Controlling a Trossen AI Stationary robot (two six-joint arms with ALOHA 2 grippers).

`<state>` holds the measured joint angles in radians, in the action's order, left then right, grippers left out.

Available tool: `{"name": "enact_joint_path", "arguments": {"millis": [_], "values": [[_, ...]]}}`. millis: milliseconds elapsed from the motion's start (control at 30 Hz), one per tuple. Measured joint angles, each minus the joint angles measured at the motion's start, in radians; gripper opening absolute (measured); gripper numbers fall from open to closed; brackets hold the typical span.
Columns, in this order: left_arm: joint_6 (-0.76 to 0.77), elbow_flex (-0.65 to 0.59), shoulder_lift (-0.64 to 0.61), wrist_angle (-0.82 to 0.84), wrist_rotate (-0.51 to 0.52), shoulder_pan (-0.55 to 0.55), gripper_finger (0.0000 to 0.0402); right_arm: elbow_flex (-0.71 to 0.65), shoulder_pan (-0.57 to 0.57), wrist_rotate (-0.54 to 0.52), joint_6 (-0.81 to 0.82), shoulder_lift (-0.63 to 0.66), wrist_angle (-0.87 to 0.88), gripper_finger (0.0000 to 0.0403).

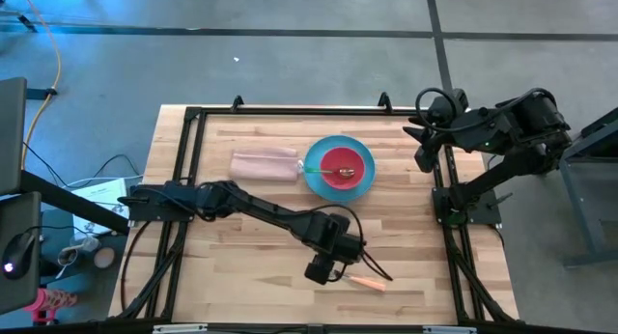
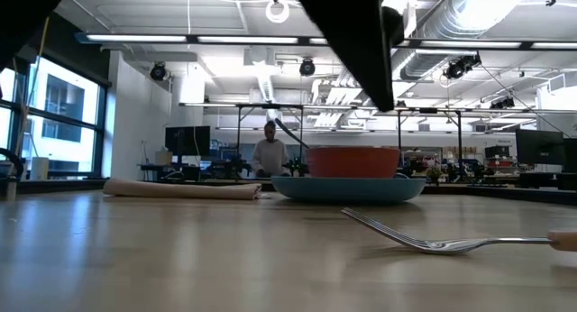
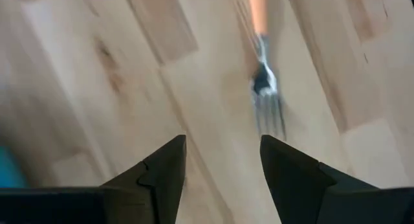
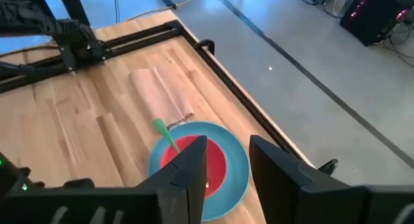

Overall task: Set table place
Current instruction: Put the orange fork beside the blue plate

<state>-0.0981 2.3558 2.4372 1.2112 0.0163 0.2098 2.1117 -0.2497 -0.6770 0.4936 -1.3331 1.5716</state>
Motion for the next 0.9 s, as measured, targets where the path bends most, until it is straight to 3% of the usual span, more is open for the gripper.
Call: {"name": "enact_joint_path", "arguments": {"millis": [133,267,633,900], "values": [[0.0,-0.001,0.035,-0.004,-0.077,0.01,0.0189,0.0,0.0,0.0,-0.004,0.0,0.0,0.0108],[-0.002,-0.001,0.057,-0.01,-0.088,0.042,0.0189,0.0,0.0,0.0,-0.005,0.0,0.0,0.0108],[-0.006,-0.003,0.125,-0.054,0.074,0.075,0.0189,0.0,0.0,0.027,0.023,-0.001,0.0,0.0108],[0.026,-0.018,0.136,-0.082,-0.022,0.044,0.0189,0.0,0.0,0.032,0.03,-0.003,-0.001,0.0108]]}}
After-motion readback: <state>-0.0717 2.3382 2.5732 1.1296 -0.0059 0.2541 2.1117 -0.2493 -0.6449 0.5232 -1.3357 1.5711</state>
